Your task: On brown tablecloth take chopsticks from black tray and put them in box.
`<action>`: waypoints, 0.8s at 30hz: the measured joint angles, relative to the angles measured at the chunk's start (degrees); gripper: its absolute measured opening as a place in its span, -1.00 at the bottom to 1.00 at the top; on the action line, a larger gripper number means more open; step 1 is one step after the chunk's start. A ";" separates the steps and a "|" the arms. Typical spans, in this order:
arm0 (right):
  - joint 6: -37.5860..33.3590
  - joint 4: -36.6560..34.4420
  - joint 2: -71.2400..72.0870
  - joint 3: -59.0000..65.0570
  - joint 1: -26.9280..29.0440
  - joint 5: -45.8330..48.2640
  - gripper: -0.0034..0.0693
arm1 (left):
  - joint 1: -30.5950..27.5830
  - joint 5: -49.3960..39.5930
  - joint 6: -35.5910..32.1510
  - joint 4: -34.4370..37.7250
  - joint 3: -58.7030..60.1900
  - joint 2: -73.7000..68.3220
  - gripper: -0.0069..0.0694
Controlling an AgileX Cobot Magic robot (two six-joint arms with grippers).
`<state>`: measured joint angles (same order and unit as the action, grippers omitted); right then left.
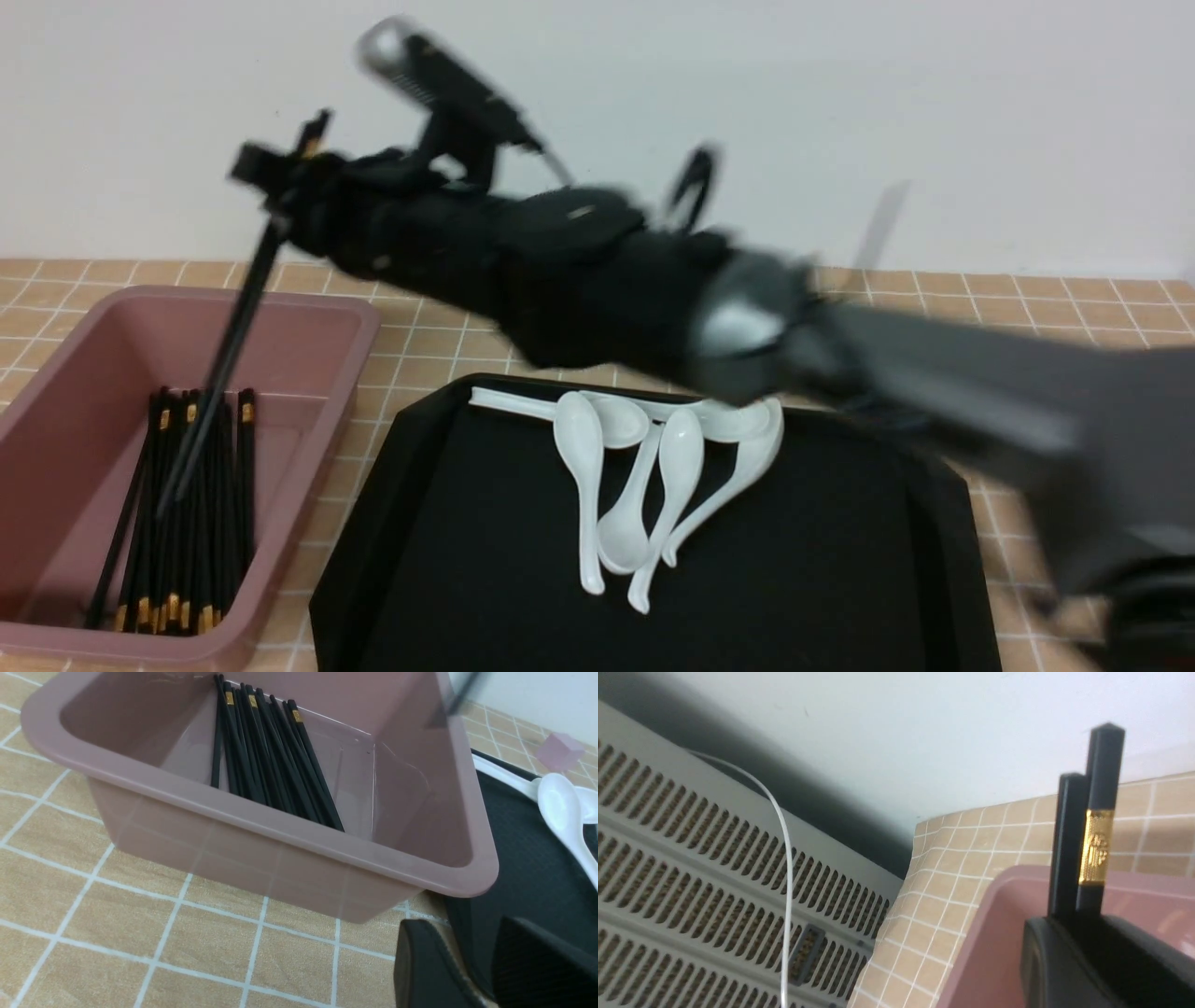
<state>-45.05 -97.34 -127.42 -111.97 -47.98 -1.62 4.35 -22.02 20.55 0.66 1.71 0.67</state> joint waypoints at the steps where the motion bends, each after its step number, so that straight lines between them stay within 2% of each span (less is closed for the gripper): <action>1: -1.93 -1.19 -2.60 -2.91 -0.11 0.29 -0.56 | 0.00 0.00 0.00 0.00 0.00 0.00 -0.19; 7: -5.08 -2.34 -10.12 -9.60 -0.18 2.60 -0.51 | 0.00 0.00 0.00 0.00 0.00 0.00 -0.19; 9: -5.79 -2.45 -10.80 -9.66 -0.18 3.51 -0.43 | 0.00 0.00 0.00 0.00 0.00 0.00 -0.19; 14: -9.95 -2.47 -10.83 -9.66 -0.09 8.26 -0.08 | 0.00 0.00 0.00 0.00 0.00 0.00 -0.19; 16: -10.80 -1.82 -10.53 -9.71 0.08 10.87 -0.02 | 0.00 0.00 0.00 0.00 0.00 0.00 -0.19; 18: -10.95 0.04 -10.06 -9.70 0.54 14.06 -0.03 | 0.00 0.00 0.00 0.00 0.00 0.00 -0.19; 19: -10.70 2.78 -9.27 -9.70 1.16 18.50 -0.08 | 0.00 0.00 0.00 0.00 0.00 0.00 -0.19; 24: -1.01 18.94 -3.14 -9.70 5.82 35.84 -0.52 | 0.00 0.00 0.00 0.00 0.00 0.00 -0.19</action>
<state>-46.07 -78.41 -130.56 -121.66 -42.16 34.22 4.35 -22.02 20.55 0.66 1.71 0.67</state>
